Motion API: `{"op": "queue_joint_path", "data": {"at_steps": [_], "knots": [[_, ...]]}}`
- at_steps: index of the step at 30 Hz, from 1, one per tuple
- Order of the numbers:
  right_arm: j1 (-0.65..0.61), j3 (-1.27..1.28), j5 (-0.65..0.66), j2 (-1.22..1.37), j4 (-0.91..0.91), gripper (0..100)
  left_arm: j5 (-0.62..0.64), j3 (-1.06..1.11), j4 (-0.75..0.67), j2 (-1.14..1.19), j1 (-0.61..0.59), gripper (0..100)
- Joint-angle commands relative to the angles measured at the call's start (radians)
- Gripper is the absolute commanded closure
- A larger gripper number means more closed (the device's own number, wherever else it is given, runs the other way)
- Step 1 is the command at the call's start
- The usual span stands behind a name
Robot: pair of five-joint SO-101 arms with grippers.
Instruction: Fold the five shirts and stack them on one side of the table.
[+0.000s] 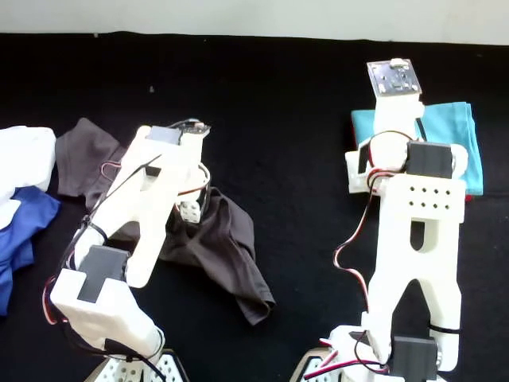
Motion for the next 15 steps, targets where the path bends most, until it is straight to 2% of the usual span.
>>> {"op": "queue_joint_path", "data": {"at_steps": [1,7,13,15], "knots": [[-0.002,0.002,-0.002,-0.024,-0.008,84.7,0.002,-0.035,0.003,-0.001,0.004,88],[-0.002,0.002,-0.002,-0.030,-0.008,84.7,0.002,-0.028,0.003,-0.001,0.004,98],[-0.002,0.002,-0.006,-0.031,-0.008,84.7,0.003,-0.025,0.012,-0.010,-0.002,99],[-0.002,0.002,-0.008,-0.031,-0.010,84.7,0.000,-0.041,0.057,-0.025,-0.045,99]]}}
